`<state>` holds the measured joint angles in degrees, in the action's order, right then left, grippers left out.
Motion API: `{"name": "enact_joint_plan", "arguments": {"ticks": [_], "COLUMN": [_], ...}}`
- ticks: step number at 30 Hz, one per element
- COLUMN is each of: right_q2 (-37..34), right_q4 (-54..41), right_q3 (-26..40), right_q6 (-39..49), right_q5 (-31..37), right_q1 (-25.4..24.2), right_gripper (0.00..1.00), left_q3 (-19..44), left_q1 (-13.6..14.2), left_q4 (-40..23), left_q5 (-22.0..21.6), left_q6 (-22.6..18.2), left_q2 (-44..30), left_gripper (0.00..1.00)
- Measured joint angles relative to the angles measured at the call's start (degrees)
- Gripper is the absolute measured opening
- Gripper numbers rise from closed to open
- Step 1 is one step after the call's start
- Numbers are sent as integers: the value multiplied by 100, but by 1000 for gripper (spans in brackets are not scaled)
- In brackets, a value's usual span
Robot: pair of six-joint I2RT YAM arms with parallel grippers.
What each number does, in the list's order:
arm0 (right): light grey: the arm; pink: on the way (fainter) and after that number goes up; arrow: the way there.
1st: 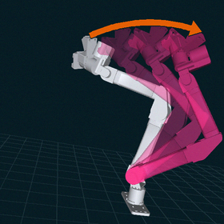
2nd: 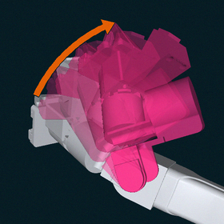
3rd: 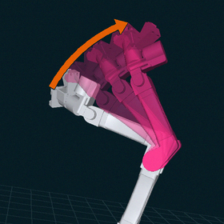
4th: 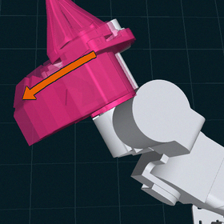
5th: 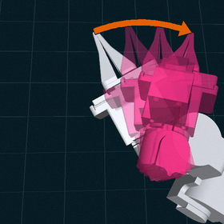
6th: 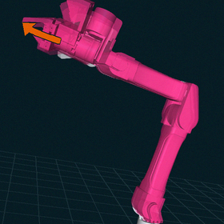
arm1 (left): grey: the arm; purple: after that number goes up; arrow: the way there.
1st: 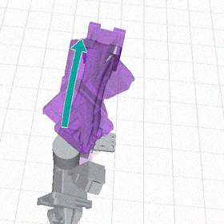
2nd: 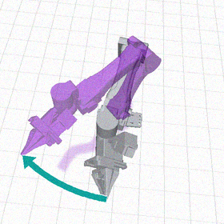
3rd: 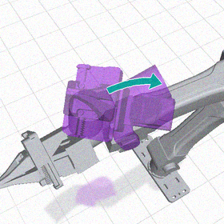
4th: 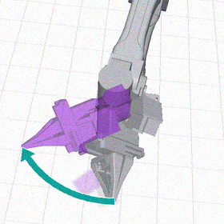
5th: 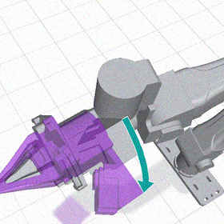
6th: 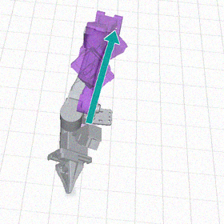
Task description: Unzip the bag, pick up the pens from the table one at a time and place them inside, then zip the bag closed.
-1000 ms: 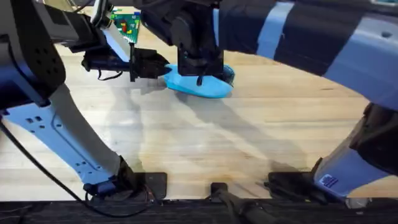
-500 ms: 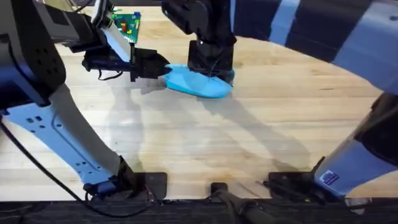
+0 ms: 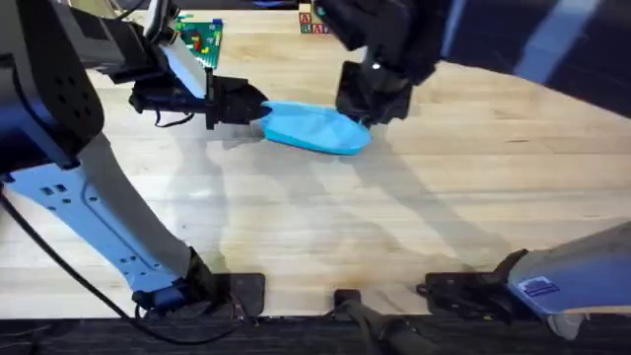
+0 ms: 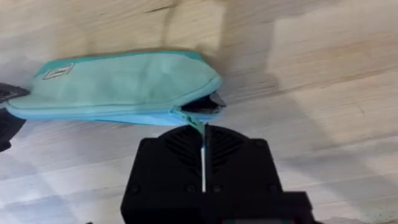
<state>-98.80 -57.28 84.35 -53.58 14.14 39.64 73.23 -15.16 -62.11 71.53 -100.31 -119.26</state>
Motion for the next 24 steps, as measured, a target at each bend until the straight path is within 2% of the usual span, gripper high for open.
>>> {"name": "enact_joint_plan", "arguments": {"ticks": [5, 15, 24], "right_q2": [485, 1285, 1428], "right_q4": [273, 1228, 1595], "right_q3": [-588, -1944, -2293], "right_q6": [4, 300, 832], "right_q5": [-120, -820, -1452], "right_q1": [-273, -979, -1614], "right_gripper": [31, 30, 31], "left_q3": [0, 0, 0], "left_q1": [2, 3, 68], "left_q4": [0, -71, -112], "left_q5": [1, 2, 2], "left_q6": [1, 2, 3], "left_q2": [0, 0, 0], "left_gripper": [42, 42, 42]}}
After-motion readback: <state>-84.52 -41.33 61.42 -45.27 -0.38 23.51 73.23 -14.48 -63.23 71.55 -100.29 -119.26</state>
